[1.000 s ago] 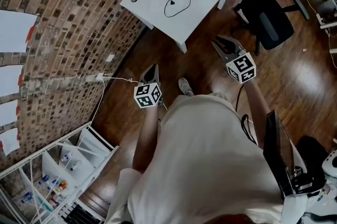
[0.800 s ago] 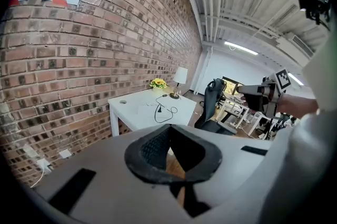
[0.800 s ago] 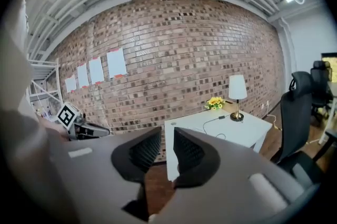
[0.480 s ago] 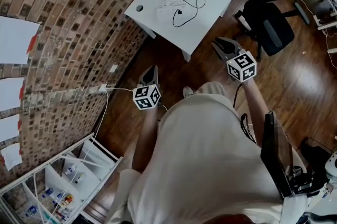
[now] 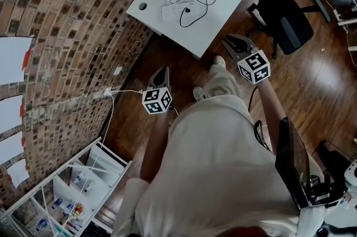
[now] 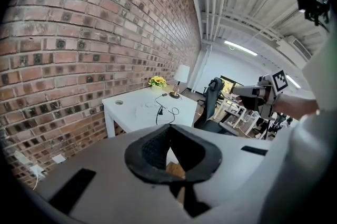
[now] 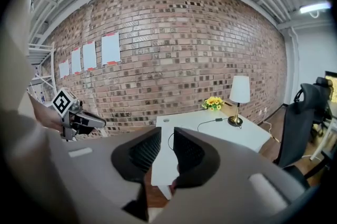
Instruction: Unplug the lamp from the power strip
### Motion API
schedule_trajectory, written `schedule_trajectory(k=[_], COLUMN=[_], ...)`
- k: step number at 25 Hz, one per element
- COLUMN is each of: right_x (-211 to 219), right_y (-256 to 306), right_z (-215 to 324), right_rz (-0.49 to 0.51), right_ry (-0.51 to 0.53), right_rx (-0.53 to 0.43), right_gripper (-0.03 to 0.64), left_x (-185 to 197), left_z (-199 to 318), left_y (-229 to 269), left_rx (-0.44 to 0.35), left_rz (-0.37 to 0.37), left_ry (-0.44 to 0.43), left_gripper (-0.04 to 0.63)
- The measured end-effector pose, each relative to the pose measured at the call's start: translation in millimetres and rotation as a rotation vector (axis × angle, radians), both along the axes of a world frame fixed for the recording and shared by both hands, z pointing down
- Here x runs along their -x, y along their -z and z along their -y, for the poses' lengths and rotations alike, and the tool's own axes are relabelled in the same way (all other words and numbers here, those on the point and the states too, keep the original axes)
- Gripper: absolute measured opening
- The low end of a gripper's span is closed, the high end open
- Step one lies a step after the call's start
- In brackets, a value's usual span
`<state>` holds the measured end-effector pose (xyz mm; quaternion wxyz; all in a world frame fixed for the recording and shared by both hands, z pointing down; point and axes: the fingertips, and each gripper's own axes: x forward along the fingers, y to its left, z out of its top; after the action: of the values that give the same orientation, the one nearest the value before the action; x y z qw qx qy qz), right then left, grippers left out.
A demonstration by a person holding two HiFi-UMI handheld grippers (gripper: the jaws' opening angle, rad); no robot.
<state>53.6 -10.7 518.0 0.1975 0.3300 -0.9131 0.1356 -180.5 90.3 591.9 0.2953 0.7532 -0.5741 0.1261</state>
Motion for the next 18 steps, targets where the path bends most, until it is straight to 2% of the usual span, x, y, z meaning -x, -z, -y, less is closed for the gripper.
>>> schedule_trajectory(k=[4, 8, 13, 18], right_x=[0, 6, 21, 30], right_y=[-19, -39, -49, -55], right_z=[37, 87, 128, 169], right_rz=[-0.002, -0.027, -0.086, -0.127], right_ry=[0.035, 0.089, 0.224, 0.33], right_rx=[0.02, 0.049, 0.046, 0.032], right_gripper=[0.063, 0.063, 0.06, 0.06], left_x=[-7, -13, -26, -38], left_z=[28, 83, 140, 178], left_y=[-8, -9, -10, -12], left_rx=[0.023, 0.018, 0.048, 0.081], left_rz=[0.004, -0.006, -0.01, 0.023], left_ry=[0.011, 0.045, 0.098, 0.124], left_gripper=[0.006, 0.006, 0.006, 0.006])
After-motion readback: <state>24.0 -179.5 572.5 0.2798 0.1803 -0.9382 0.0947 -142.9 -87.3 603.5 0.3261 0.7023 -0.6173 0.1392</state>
